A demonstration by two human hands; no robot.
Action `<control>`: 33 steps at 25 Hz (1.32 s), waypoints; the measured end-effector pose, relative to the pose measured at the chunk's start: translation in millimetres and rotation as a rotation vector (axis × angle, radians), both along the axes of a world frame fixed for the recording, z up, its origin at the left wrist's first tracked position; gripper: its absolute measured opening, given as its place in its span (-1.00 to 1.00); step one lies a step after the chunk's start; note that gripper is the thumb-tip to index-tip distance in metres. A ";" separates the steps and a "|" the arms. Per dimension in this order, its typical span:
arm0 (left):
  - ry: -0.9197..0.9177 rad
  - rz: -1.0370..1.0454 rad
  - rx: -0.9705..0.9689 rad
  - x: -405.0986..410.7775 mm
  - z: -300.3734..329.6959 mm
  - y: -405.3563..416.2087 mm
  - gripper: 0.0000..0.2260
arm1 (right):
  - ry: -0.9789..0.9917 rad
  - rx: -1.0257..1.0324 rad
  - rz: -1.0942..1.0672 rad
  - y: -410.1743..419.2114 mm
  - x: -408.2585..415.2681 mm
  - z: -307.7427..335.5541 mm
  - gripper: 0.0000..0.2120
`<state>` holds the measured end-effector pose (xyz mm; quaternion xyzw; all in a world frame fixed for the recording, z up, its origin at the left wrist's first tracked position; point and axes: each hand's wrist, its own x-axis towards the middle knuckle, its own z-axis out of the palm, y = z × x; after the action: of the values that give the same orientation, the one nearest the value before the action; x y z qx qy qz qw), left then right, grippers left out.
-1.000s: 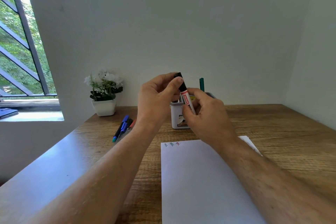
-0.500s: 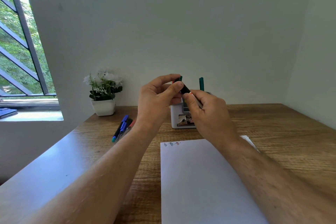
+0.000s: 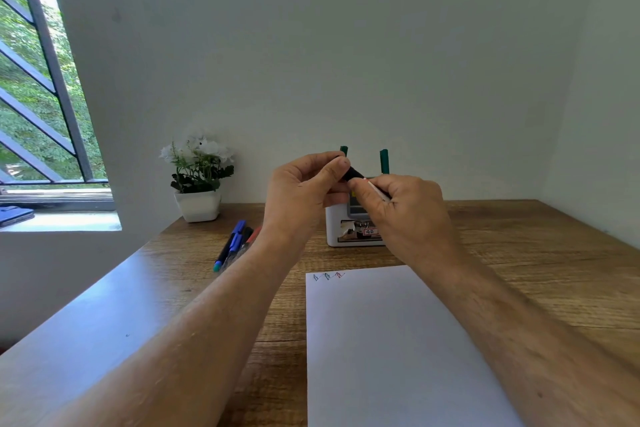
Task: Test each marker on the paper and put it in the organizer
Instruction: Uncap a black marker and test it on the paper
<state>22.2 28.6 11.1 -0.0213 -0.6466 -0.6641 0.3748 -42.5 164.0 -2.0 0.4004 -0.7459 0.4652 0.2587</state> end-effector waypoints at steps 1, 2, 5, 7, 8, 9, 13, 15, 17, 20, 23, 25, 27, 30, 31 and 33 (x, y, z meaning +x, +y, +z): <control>0.000 0.002 0.009 -0.1 -0.1 -0.9 -0.81 | 0.013 0.003 -0.001 -0.3 0.9 1.3 -0.62; 0.000 0.004 0.021 -0.2 -0.3 -2.0 -0.83 | 0.021 0.003 0.000 -0.8 1.6 2.2 -0.62; -0.002 0.003 0.048 -0.6 -1.6 -4.5 -0.88 | 0.026 0.010 0.003 -2.6 3.7 3.0 -0.61; 0.006 0.001 0.068 -0.3 -1.5 -5.8 -0.90 | 0.032 0.036 -0.032 -2.5 5.5 3.3 -0.61; 0.017 -0.001 0.085 0.1 -0.6 -7.0 -0.92 | 0.039 0.046 -0.057 -1.8 6.1 3.6 -0.60; 0.030 -0.005 0.104 0.8 0.6 -8.4 -0.94 | 0.044 0.045 -0.074 -1.2 6.0 3.8 -0.57; 0.080 -0.064 0.248 3.8 6.0 -12.2 -0.93 | -0.012 -0.075 -0.048 -0.6 3.3 1.1 -0.58; 0.091 -0.109 0.312 5.7 7.3 -11.1 -0.89 | -0.025 -0.142 -0.011 -3.1 2.7 -2.3 -0.62; 0.098 -0.156 0.336 7.2 8.0 -7.9 -0.86 | -0.040 -0.202 0.058 -5.2 4.1 -3.8 -0.73; 0.105 -0.203 0.332 7.9 8.6 -4.7 -0.85 | -0.077 -0.252 0.159 -6.8 5.8 -5.1 -0.79; 0.099 -0.226 0.324 8.6 8.7 -4.2 -0.87 | -0.093 -0.271 0.166 -7.1 6.5 -5.6 -0.79; 0.077 -0.236 0.321 9.6 10.4 -4.6 -0.88 | -0.115 -0.293 0.170 -6.5 6.4 -4.6 -0.84; 0.015 -0.235 0.331 10.3 13.8 -7.3 -0.86 | -0.171 -0.326 0.197 -4.9 7.1 -2.8 -0.78; -0.251 -0.151 0.291 12.6 17.6 -12.9 -0.77 | -0.242 -0.343 0.227 0.1 6.9 -1.7 -0.88; -0.373 -0.099 0.223 13.8 16.9 -14.7 -0.75 | -0.297 -0.360 0.256 2.0 6.9 -1.5 -0.86; -0.577 -0.014 0.068 14.9 14.0 -17.6 -0.70 | -0.453 -0.397 0.332 6.0 5.6 -2.1 -0.75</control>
<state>37.1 11.0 25.1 0.1765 -0.7038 -0.6665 0.1711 -36.9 170.1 -4.1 0.3446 -0.6039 0.7143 0.0800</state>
